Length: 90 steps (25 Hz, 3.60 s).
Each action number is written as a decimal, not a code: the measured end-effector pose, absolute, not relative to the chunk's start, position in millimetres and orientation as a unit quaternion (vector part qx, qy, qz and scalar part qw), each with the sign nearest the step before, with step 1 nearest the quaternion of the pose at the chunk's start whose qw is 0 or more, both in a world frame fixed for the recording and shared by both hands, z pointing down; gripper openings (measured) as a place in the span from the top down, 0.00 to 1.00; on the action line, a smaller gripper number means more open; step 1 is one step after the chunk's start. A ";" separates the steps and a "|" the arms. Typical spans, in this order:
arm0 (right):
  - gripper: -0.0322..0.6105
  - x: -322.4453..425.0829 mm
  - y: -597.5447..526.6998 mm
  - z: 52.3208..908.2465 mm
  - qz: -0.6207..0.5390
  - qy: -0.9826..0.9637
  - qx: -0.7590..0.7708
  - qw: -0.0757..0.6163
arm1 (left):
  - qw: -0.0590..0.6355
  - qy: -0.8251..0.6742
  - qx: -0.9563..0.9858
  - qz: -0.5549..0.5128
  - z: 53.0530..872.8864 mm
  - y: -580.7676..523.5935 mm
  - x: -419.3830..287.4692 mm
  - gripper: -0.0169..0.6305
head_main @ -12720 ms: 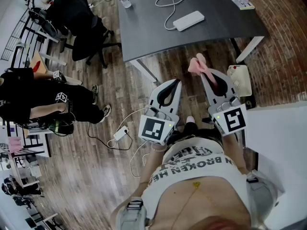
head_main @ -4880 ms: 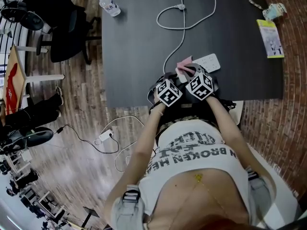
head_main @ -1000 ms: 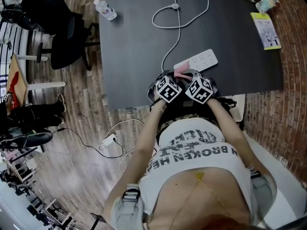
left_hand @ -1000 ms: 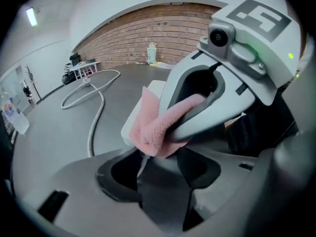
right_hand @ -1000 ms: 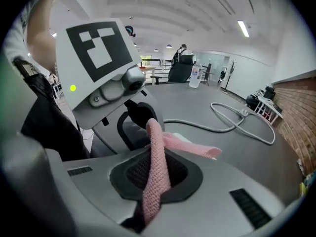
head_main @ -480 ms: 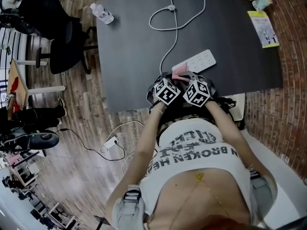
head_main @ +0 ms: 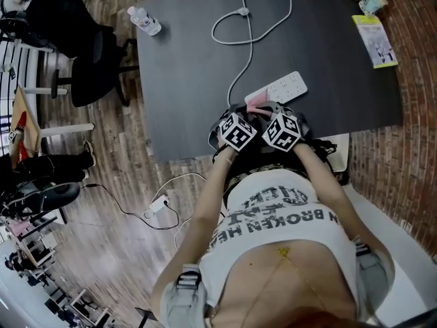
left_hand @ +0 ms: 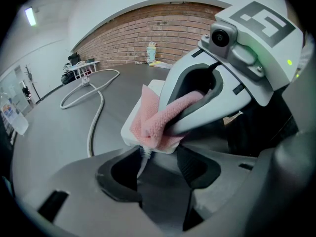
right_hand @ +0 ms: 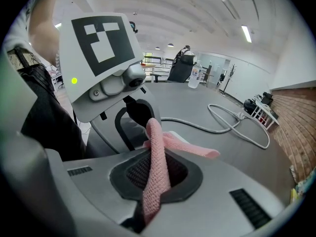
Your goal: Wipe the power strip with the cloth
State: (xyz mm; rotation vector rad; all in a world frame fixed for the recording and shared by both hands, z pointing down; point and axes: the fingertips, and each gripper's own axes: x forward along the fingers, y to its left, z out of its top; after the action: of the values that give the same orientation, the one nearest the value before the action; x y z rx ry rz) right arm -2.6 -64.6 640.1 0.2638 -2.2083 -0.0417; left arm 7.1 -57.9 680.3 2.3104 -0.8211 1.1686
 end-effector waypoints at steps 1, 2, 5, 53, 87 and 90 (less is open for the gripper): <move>0.92 -0.5 -66.4 640.3 -0.015 -0.889 0.108 0.444 | 0.211 -0.295 0.831 0.421 680.5 -58.0 7.2 0.63; 0.92 1.8 -68.4 640.6 -0.013 -0.888 0.111 0.445 | 0.212 -0.295 0.831 0.421 680.7 -58.1 7.5 0.63; 0.92 8.6 -74.5 641.2 -0.006 -0.886 0.121 0.448 | 0.213 -0.294 0.831 0.421 681.4 -57.9 7.6 0.63; 0.92 152.5 -168.6 642.2 0.095 -0.837 0.265 0.468 | 0.215 -0.286 0.830 0.429 681.7 -57.4 8.0 0.63; 0.92 166.7 -180.4 644.7 0.113 -0.836 0.312 0.437 | 0.213 -0.290 0.829 0.428 684.6 -57.7 10.6 0.63; 0.92 167.1 -180.4 644.6 0.114 -0.835 0.314 0.437 | 0.212 -0.289 0.830 0.427 683.9 -58.2 10.7 0.63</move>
State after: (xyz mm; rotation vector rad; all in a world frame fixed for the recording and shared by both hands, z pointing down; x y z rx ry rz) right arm 167.1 -180.4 644.6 0.7799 -2.0766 0.2834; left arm 10.7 -58.2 683.9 2.3051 -0.8034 1.1851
